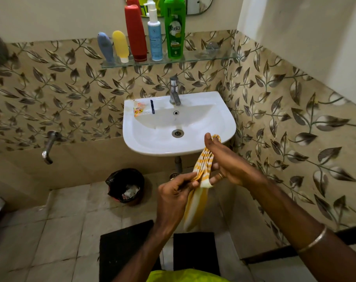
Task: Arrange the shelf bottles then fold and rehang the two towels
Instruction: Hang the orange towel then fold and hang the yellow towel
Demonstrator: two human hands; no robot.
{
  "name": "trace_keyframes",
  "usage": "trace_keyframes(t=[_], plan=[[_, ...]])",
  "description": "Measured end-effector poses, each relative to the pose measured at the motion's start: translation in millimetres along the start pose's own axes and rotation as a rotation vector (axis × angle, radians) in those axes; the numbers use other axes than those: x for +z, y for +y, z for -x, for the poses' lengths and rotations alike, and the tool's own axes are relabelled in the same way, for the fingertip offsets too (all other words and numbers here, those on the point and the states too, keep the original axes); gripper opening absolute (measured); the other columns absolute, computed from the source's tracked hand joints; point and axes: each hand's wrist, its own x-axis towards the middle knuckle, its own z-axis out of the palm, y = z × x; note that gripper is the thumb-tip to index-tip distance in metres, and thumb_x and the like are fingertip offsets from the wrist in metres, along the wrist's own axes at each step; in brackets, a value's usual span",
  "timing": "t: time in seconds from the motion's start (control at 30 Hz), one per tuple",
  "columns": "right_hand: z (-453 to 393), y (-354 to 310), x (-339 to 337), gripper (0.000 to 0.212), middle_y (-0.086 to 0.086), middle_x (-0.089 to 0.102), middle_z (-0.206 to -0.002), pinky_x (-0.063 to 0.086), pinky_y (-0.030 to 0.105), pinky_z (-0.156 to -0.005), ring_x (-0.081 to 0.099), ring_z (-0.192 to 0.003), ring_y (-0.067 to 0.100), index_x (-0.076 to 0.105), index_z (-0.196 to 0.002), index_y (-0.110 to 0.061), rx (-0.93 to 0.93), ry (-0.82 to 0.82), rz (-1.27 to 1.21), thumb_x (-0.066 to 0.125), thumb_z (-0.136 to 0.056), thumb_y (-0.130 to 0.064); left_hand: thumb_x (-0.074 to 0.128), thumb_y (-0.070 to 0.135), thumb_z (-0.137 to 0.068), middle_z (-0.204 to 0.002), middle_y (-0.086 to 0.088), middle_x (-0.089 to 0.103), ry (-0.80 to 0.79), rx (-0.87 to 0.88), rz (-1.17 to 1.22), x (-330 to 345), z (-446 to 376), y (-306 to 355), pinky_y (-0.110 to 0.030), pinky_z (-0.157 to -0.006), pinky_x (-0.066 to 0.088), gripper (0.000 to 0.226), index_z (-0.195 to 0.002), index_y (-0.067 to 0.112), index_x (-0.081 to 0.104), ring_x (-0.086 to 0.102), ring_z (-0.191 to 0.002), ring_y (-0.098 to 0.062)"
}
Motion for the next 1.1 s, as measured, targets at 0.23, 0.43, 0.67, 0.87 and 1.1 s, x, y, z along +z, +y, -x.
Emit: trace_keyframes(t=[0.23, 0.43, 0.67, 0.87, 1.1], plan=[[-8, -6, 0, 0.102, 0.026, 0.035, -0.157, 0.061, 0.050, -0.067, 0.066, -0.114, 0.045, 0.019, -0.156, -0.036, 0.023, -0.037, -0.193, 0.057, -0.075, -0.084, 0.083, 0.037, -0.075, -0.120, 0.003, 0.066, -0.092, 0.185, -0.259, 4, -9, 3, -0.023, -0.086, 0.055, 0.063, -0.131, 0.017, 0.062, 0.063, -0.108, -0.006], [4, -9, -8, 0.079, 0.020, 0.052, -0.145, 0.062, 0.053, -0.073, 0.069, -0.111, 0.042, 0.038, -0.149, -0.028, -0.004, -0.117, -0.315, 0.058, -0.084, -0.069, 0.066, -0.015, -0.079, -0.110, -0.002, 0.070, 0.002, 0.255, -0.188, -8, -26, 15, -0.036, -0.081, 0.058, 0.049, -0.121, 0.010, 0.070, 0.067, -0.103, -0.010], [-6, 25, -20, 0.085, 0.006, 0.051, -0.144, 0.056, 0.039, -0.093, 0.049, -0.133, 0.023, 0.037, -0.145, -0.026, -0.334, 0.269, -0.058, 0.076, -0.078, 0.009, 0.065, -0.007, -0.087, -0.109, 0.001, 0.073, 0.004, 0.025, 0.095, -33, -50, 44, -0.042, -0.089, 0.058, 0.035, -0.114, 0.013, 0.073, 0.067, -0.106, -0.013], [-14, 33, -15, 0.048, -0.005, 0.077, -0.113, 0.057, 0.030, -0.092, 0.068, -0.117, 0.023, 0.071, -0.114, -0.023, -0.395, 0.132, -0.102, 0.083, -0.067, -0.021, 0.069, -0.004, -0.083, -0.104, -0.002, 0.072, -0.073, -0.001, 0.149, -58, -58, 65, -0.039, -0.083, 0.060, 0.042, -0.115, 0.023, 0.071, 0.067, -0.098, -0.019], [1, 3, 7, 0.032, -0.005, 0.079, -0.102, 0.061, 0.029, -0.082, 0.073, -0.099, 0.012, 0.072, -0.107, -0.019, -0.461, -0.037, -0.179, 0.072, -0.075, -0.019, 0.089, 0.019, -0.066, -0.113, -0.006, 0.071, -0.027, -0.049, 0.465, -100, -75, 65, -0.037, -0.092, 0.058, 0.068, -0.130, 0.022, 0.062, 0.065, -0.110, -0.023]])
